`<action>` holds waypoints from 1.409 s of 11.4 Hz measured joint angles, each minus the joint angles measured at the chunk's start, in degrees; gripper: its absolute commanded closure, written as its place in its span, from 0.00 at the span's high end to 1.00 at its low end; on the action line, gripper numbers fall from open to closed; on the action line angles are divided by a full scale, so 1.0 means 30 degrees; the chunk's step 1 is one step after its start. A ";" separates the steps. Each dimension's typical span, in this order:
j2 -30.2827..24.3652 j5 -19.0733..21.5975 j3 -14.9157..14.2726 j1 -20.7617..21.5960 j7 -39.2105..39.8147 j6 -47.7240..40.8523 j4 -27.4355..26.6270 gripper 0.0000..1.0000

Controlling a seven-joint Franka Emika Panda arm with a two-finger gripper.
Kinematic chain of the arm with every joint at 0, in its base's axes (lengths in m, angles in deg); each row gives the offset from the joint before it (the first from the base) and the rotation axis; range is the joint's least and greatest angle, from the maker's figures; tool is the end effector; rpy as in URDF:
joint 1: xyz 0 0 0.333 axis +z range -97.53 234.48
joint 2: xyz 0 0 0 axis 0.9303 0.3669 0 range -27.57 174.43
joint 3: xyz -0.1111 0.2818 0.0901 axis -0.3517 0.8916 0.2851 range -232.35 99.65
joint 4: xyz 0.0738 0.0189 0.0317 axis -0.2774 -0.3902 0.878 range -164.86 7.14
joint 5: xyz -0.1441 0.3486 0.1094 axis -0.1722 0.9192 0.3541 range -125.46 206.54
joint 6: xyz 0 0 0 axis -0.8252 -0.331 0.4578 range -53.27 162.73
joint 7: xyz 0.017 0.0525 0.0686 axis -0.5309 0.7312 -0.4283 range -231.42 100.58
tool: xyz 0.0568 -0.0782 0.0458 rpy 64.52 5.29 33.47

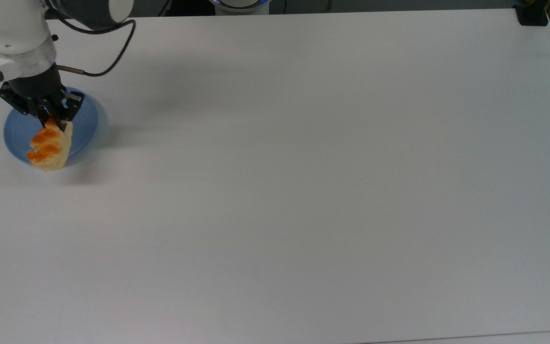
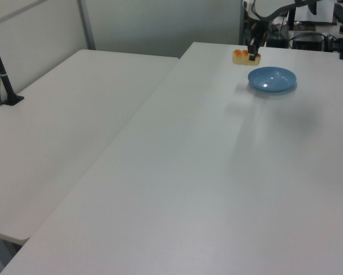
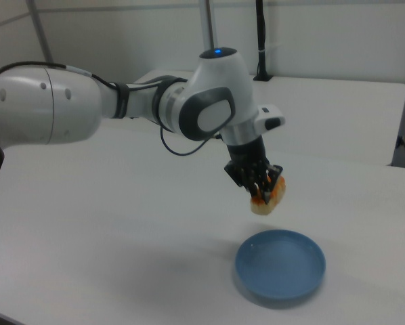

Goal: Put the bread on a plate
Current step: 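Carry the bread roll over the light blue plate, then lower the bread roll onto the plate and open the gripper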

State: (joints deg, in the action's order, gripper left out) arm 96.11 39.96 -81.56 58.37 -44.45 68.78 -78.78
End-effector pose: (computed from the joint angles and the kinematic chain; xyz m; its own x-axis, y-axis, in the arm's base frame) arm 0.6296 -0.2718 0.4365 0.9935 -0.0347 0.1080 -0.0518 -0.9858 0.1597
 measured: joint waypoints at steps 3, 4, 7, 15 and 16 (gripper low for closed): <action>-0.0182 -0.0002 -0.0035 -0.0998 0.2991 0.0000 -0.1247 0.26; -0.0239 -0.0002 -0.0041 -0.1131 0.3859 -0.0001 -0.1694 0.25; -0.0511 -0.0007 -0.0221 -0.1698 0.6175 0.0000 -0.2639 0.25; -0.0420 -0.0006 -0.0487 -0.2188 0.6801 0.1198 -0.3360 1.00; -0.0345 -0.0005 -0.0487 -0.2187 0.6734 0.1257 -0.3364 1.00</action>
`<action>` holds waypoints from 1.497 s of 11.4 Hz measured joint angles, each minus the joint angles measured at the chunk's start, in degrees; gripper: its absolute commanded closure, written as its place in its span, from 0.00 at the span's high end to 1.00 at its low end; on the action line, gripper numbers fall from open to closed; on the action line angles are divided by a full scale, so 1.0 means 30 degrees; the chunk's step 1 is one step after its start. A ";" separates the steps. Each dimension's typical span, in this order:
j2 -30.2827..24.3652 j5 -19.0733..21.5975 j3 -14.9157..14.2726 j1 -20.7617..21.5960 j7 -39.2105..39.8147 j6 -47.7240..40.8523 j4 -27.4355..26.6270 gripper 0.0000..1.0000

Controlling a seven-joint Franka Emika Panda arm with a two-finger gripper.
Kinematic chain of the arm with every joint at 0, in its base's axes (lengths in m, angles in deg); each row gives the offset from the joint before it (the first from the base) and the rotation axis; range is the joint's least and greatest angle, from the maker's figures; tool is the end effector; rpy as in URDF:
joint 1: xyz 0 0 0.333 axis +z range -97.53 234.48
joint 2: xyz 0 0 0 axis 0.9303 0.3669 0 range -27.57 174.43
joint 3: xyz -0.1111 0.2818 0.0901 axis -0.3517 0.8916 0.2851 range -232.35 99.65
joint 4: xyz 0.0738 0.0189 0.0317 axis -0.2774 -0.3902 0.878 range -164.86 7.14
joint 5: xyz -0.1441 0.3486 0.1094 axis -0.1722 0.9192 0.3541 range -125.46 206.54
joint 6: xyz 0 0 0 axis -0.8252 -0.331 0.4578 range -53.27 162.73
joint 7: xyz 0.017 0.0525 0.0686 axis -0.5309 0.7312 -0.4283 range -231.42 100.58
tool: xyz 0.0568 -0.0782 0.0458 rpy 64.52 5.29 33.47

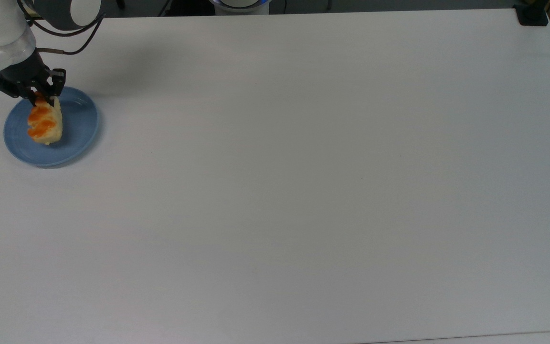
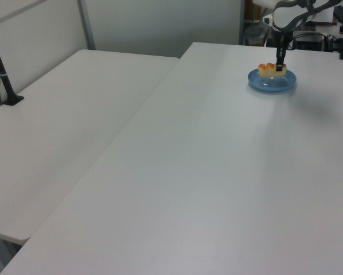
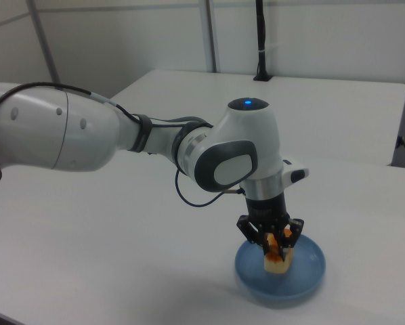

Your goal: Put the bread on a plate

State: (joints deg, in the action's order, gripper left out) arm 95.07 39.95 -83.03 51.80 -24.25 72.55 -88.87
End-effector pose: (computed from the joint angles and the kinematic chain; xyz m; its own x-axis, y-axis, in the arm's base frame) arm 0.5575 -0.3471 0.3724 0.9864 0.1627 -0.0237 0.1644 -0.9776 0.1316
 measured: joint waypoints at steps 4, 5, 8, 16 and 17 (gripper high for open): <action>0.0157 0.0001 0.0017 0.0086 -0.0404 0.0034 0.0000 1.00; 0.0156 0.0001 0.0016 0.0087 -0.0410 0.0037 0.0000 1.00; -0.0046 0.0009 0.0014 0.0086 -0.0768 -0.0238 0.0311 1.00; -0.4697 0.3264 0.0393 0.3811 -1.2879 -1.0430 0.5875 1.00; -0.5135 0.3255 0.0408 0.4777 -1.3491 -1.1014 0.5888 1.00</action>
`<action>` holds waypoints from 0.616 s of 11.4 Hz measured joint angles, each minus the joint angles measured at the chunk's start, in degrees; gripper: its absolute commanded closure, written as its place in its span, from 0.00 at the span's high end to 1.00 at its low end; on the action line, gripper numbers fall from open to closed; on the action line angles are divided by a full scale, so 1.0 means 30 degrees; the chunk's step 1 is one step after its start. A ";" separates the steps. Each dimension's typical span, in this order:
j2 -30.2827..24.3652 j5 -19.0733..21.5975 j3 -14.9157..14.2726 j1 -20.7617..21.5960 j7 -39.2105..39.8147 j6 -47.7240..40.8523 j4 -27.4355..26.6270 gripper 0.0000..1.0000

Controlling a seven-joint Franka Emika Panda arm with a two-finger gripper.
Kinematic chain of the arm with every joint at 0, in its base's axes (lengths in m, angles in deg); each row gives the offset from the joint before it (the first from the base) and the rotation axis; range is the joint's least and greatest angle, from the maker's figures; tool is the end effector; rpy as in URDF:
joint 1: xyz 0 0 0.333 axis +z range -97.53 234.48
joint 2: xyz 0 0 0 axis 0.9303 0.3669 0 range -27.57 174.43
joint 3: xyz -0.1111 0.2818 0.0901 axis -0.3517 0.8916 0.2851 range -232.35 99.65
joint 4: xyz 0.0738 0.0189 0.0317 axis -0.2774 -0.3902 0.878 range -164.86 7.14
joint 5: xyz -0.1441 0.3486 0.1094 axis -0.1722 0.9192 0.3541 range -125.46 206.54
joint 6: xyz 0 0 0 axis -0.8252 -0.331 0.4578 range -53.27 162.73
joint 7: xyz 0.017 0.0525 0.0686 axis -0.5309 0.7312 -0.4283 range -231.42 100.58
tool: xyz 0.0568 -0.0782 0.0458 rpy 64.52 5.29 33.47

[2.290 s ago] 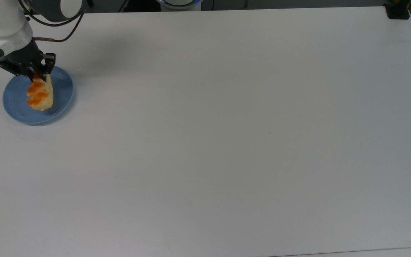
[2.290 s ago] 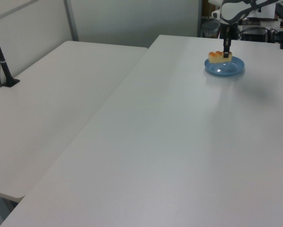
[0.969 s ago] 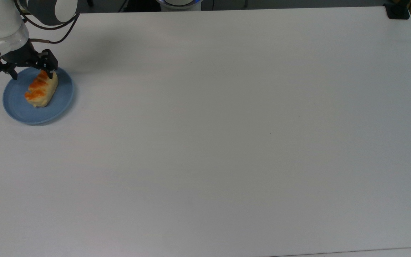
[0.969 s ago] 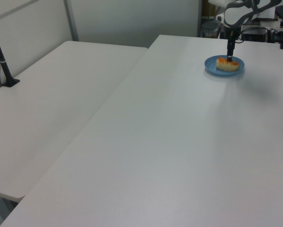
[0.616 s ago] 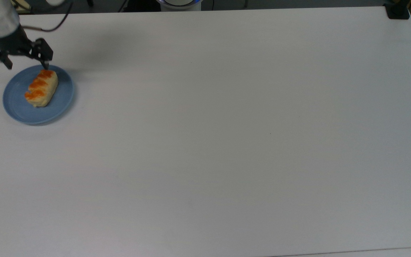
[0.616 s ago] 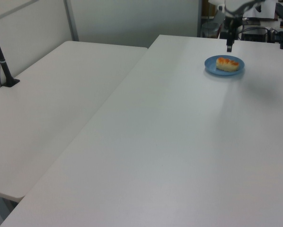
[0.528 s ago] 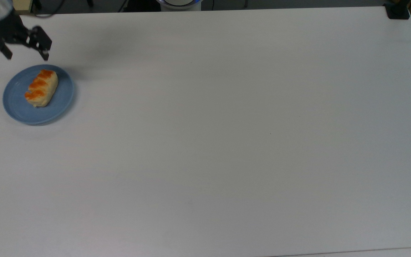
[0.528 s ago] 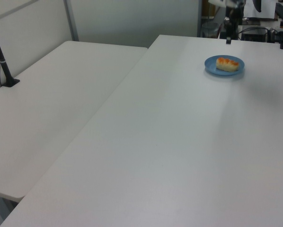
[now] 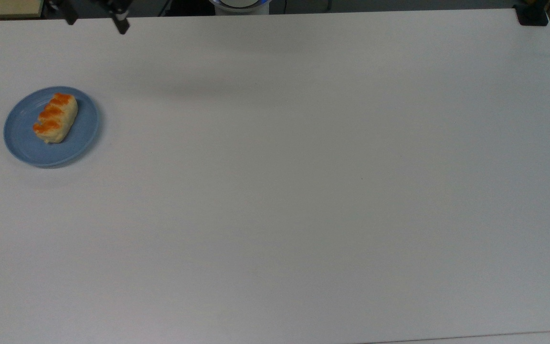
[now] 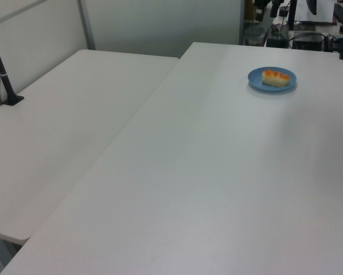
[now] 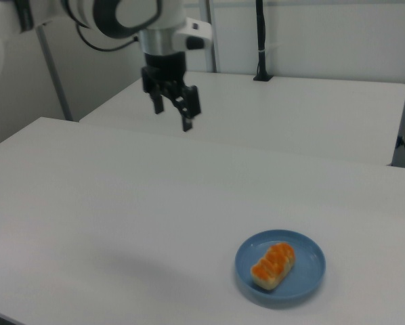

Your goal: Put the bread on a plate

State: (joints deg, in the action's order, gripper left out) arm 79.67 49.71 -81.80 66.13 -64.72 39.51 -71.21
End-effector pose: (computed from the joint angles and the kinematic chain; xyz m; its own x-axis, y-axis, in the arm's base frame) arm 0.5705 -0.1557 0.6311 0.9535 -0.2953 0.0608 -0.2858 -0.9494 -0.1299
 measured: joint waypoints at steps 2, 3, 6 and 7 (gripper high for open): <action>-0.0581 -0.0010 -0.0029 0.1454 -0.0234 -0.0395 0.0000 1.00; -0.0650 -0.0182 -0.0038 0.1958 -0.0244 -0.0398 -0.0017 1.00; -0.0531 -0.0746 -0.0037 0.2413 0.0861 -0.0336 -0.0316 1.00; -0.0495 -0.0909 -0.0036 0.2415 0.1136 0.0067 -0.0501 1.00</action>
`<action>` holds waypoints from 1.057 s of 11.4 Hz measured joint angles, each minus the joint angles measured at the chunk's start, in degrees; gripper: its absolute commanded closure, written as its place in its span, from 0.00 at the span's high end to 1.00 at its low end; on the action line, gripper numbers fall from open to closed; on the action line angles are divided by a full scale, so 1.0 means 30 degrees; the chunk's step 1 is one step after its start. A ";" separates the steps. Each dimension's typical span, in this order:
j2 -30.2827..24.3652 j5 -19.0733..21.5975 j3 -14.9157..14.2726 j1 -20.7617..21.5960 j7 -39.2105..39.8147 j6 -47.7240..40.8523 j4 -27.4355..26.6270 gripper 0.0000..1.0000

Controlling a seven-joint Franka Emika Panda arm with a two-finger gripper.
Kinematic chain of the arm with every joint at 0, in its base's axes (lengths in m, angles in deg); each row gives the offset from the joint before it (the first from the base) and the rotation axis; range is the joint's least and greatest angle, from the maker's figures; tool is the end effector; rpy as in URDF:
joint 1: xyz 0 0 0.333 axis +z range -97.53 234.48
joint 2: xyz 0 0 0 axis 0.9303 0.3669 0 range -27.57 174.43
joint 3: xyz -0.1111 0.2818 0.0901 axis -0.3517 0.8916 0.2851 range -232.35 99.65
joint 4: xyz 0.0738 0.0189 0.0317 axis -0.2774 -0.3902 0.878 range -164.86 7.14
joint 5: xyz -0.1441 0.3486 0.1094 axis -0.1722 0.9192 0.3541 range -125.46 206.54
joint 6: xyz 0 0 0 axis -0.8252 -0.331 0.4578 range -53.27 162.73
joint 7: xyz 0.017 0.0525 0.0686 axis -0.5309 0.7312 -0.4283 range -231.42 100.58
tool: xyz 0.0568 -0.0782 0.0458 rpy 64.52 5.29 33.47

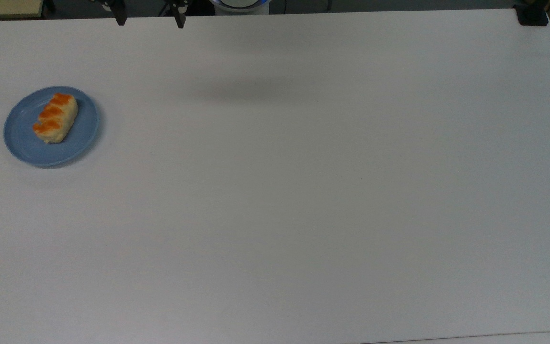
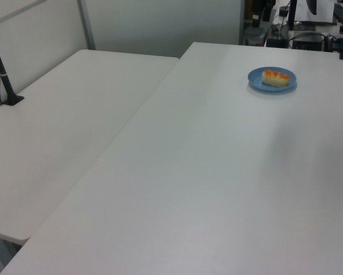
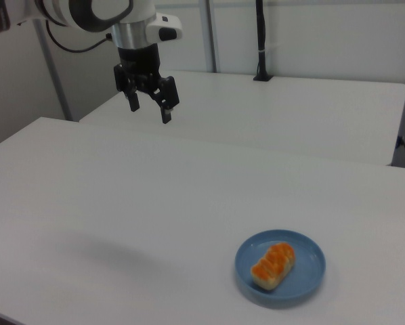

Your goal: Put the bread on a plate

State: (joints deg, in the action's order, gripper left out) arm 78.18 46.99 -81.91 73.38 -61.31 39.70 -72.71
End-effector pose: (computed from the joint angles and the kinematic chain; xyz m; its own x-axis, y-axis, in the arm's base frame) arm 0.5769 -0.0893 0.6333 0.9910 -0.1156 0.0680 -0.1097 -0.9903 -0.0856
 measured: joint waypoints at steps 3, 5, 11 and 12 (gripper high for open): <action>0.0037 -0.1203 0.0836 0.0044 0.0119 0.1366 -0.1129 1.00; 0.0034 -0.1358 0.0974 0.0043 0.0119 0.1438 -0.1358 1.00; 0.0021 -0.1358 0.0968 -0.0068 0.0119 0.1438 -0.1374 1.00; 0.0020 -0.1358 0.0967 -0.0114 0.0119 0.1438 -0.1377 1.00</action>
State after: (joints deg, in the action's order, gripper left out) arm 78.25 42.91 -79.01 73.04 -60.95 44.02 -76.84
